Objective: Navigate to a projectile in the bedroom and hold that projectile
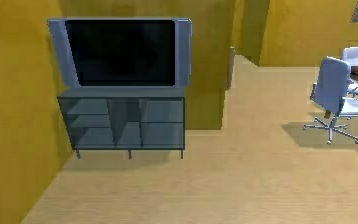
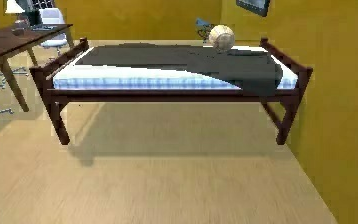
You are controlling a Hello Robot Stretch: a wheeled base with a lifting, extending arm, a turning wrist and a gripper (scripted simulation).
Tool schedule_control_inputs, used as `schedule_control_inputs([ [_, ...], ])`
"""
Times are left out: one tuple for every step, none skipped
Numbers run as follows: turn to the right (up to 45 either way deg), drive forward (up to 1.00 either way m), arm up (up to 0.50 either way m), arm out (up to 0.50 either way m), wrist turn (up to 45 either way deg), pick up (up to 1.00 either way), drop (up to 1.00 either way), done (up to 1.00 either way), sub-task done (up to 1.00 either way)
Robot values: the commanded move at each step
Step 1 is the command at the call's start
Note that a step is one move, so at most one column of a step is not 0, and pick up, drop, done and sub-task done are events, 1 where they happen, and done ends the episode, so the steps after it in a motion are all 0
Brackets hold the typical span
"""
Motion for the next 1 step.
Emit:
schedule_control_inputs([
  [24.0,0.00,0.00,0.00,0.0,0.00,0.00,0.00,0.00],
])
